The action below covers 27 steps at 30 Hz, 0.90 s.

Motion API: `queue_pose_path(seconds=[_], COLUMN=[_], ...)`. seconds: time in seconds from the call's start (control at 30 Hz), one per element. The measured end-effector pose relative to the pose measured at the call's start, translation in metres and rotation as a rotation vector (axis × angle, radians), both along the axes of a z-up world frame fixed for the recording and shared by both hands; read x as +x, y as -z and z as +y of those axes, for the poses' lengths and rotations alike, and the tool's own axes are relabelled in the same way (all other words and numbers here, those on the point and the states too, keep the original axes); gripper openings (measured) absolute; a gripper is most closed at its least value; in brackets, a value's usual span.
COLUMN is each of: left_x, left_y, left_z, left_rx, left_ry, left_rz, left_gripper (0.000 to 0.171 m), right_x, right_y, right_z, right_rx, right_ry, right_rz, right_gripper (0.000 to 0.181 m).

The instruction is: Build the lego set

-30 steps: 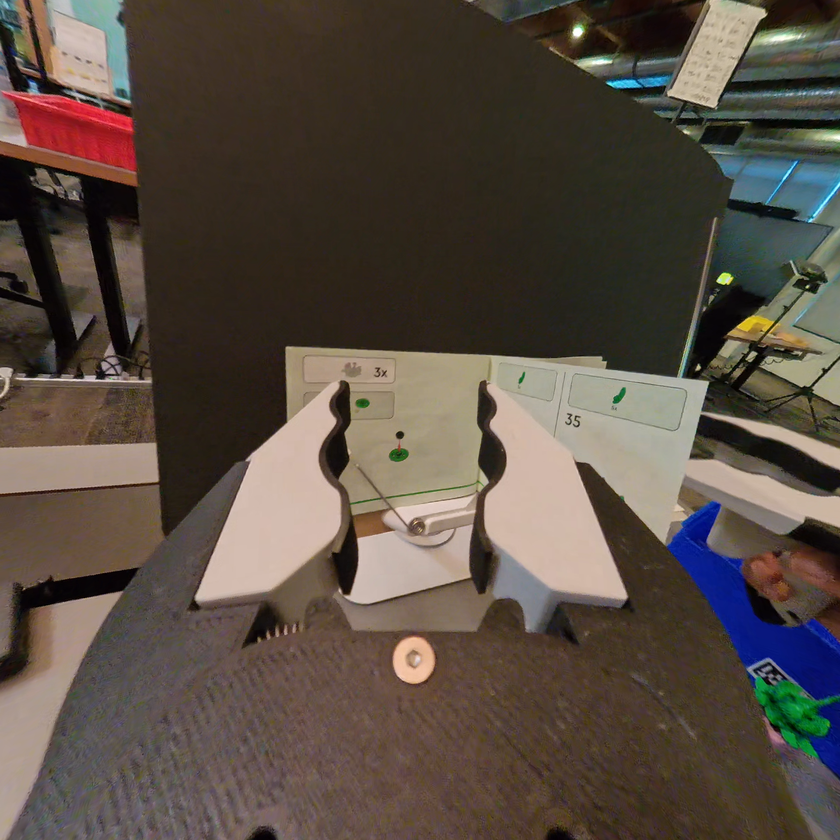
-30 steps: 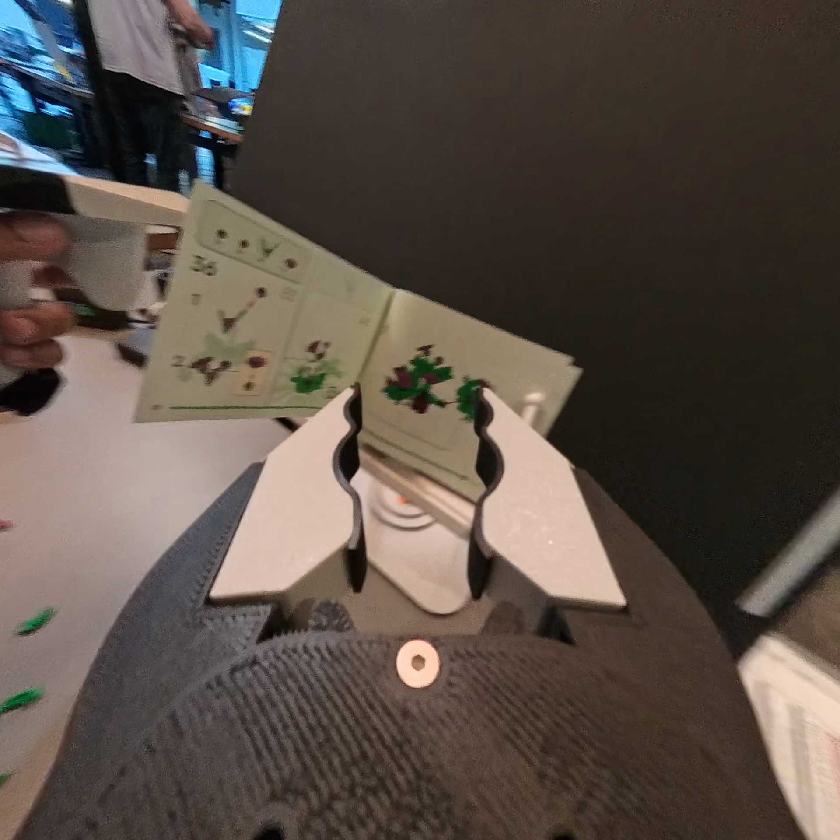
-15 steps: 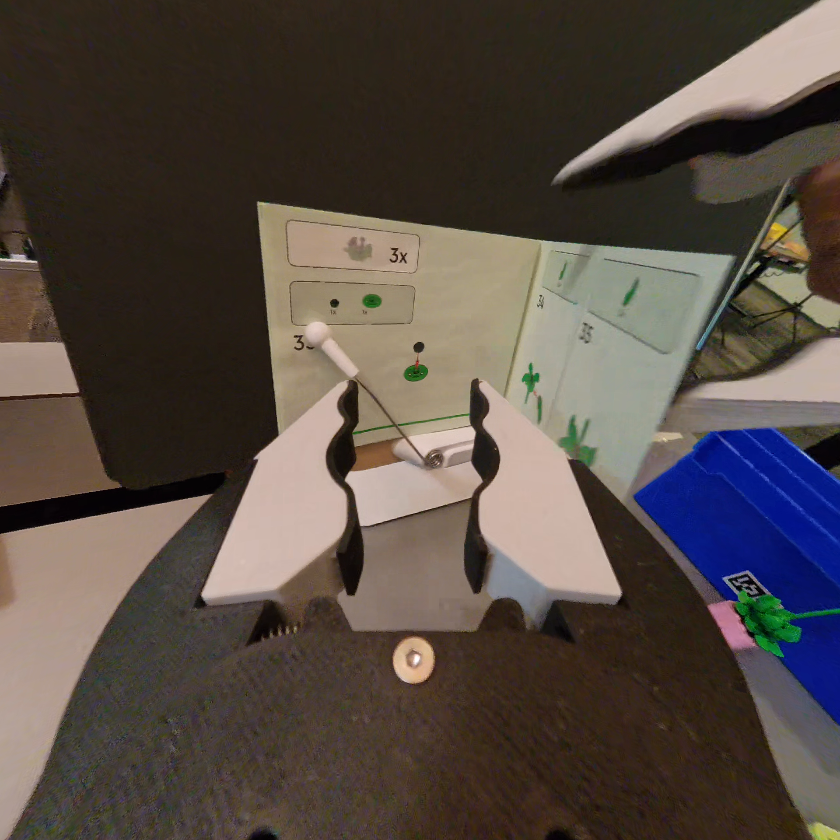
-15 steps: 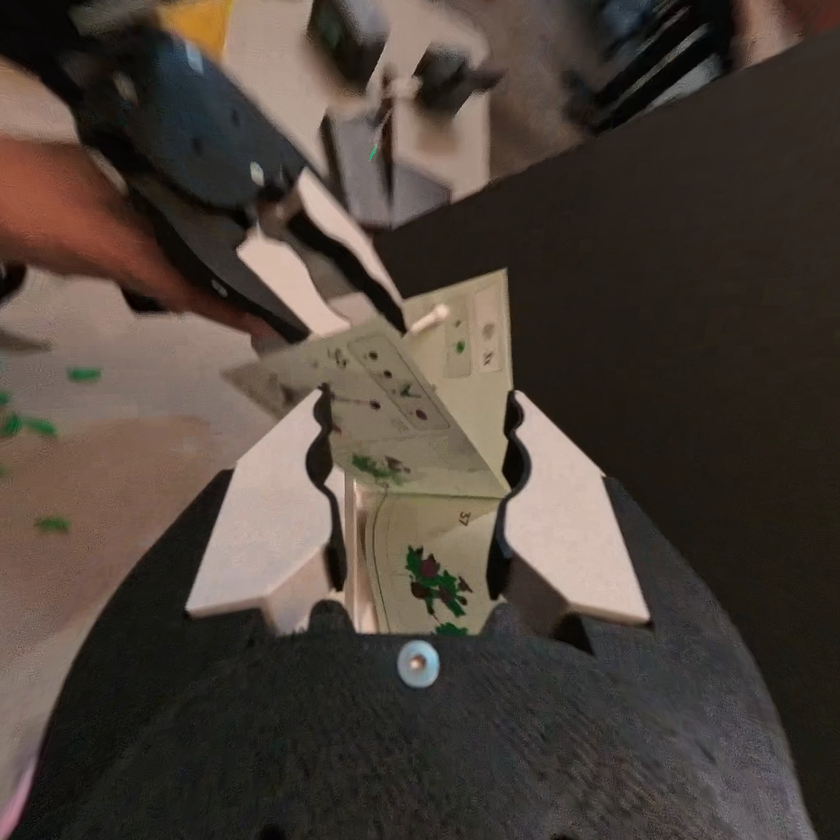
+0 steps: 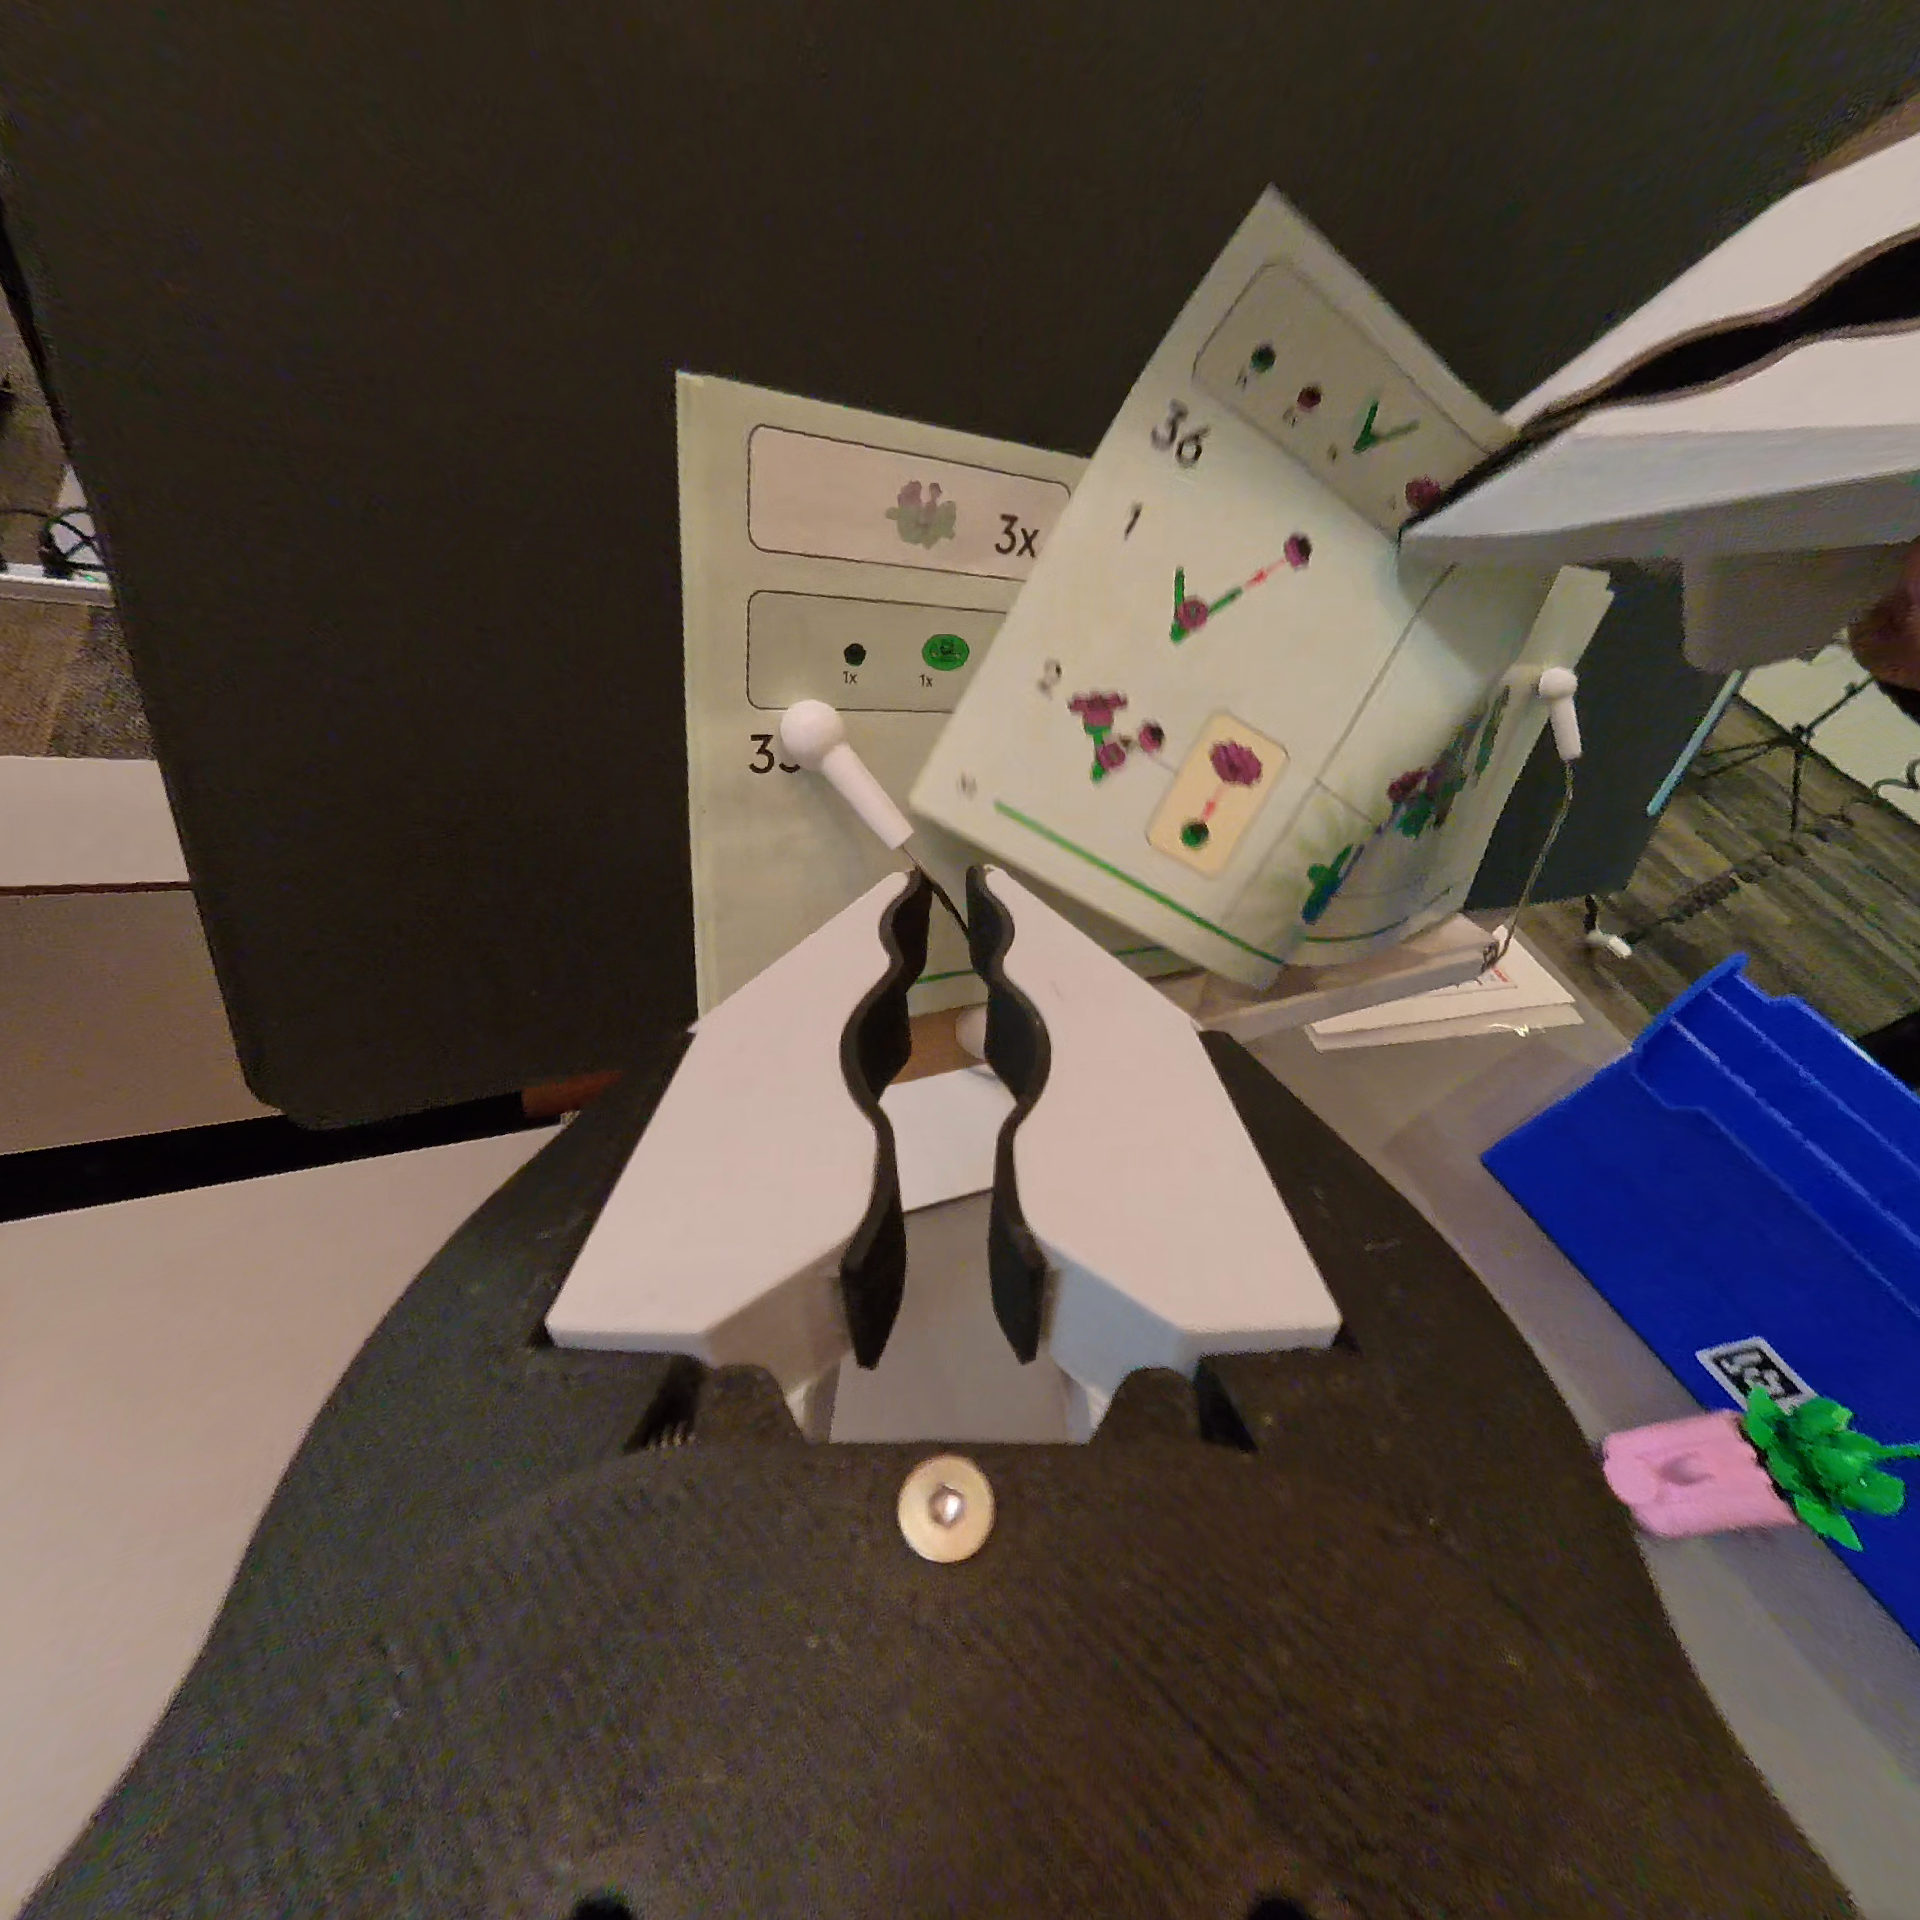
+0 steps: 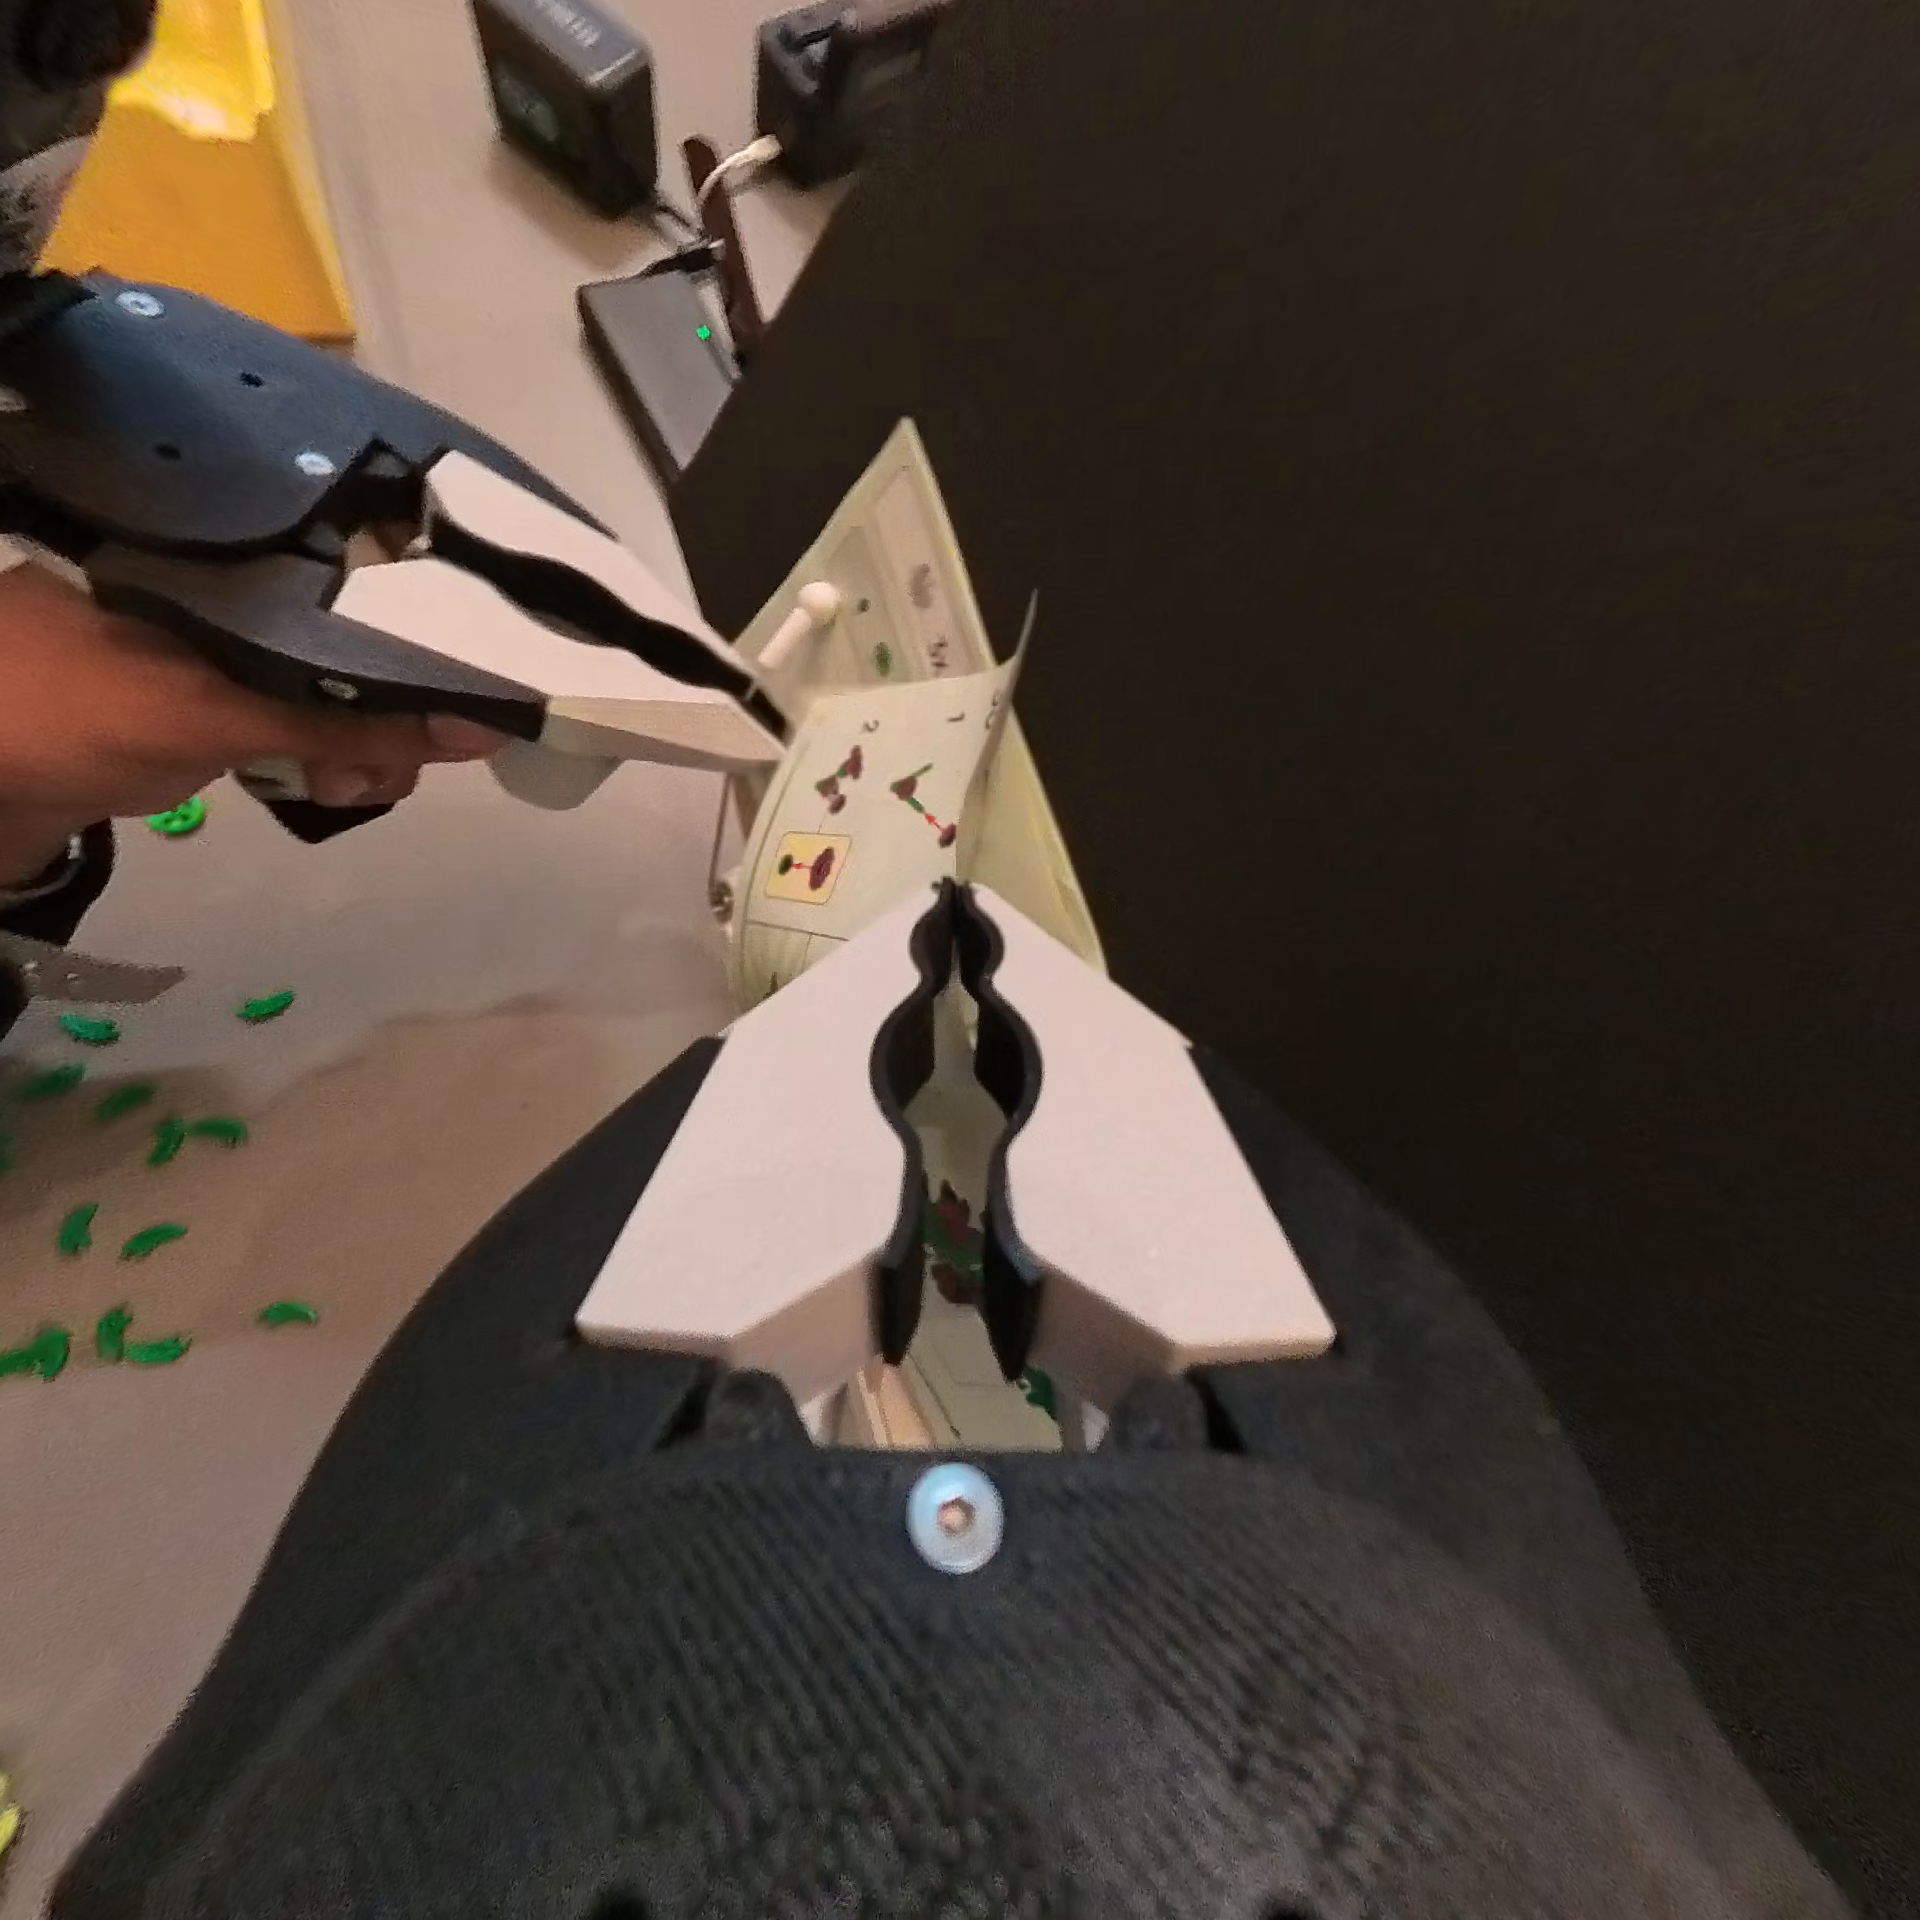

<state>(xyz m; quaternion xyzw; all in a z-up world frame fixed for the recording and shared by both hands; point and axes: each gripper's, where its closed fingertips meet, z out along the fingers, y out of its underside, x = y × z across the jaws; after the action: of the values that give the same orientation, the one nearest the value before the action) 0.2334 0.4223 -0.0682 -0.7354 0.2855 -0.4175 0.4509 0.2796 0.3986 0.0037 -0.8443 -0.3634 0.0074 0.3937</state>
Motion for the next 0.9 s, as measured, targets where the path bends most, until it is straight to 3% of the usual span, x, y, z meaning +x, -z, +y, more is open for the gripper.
queue_pose_path(seconds=[0.27, 0.43, 0.63, 0.77, 0.9], left_x=[-0.008, -0.001, 0.003, 0.000, 0.000], left_y=[-0.001, -0.004, -0.003, -0.002, -0.001], left_z=[-0.013, -0.017, -0.017, -0.017, -0.017], left_rx=[-0.014, 0.066, 0.059, 0.029, 0.020], left_ry=[0.101, 0.111, 0.108, 0.116, 0.114], left_rz=[0.029, 0.077, 0.073, 0.059, 0.059], left_gripper=[0.003, 0.003, 0.004, 0.004, 0.004], right_x=[-0.003, -0.024, -0.040, -0.045, -0.038], right_y=[-0.001, 0.011, 0.020, 0.003, -0.017], right_z=[0.008, 0.016, 0.031, 0.031, 0.017], right_rx=[0.081, 0.098, 0.143, 0.240, 0.365], right_ry=[0.011, -0.070, -0.095, -0.083, -0.050], right_rz=[0.072, 0.036, -0.031, 0.011, 0.000], right_gripper=[0.000, 0.000, 0.013, 0.035, 0.034])
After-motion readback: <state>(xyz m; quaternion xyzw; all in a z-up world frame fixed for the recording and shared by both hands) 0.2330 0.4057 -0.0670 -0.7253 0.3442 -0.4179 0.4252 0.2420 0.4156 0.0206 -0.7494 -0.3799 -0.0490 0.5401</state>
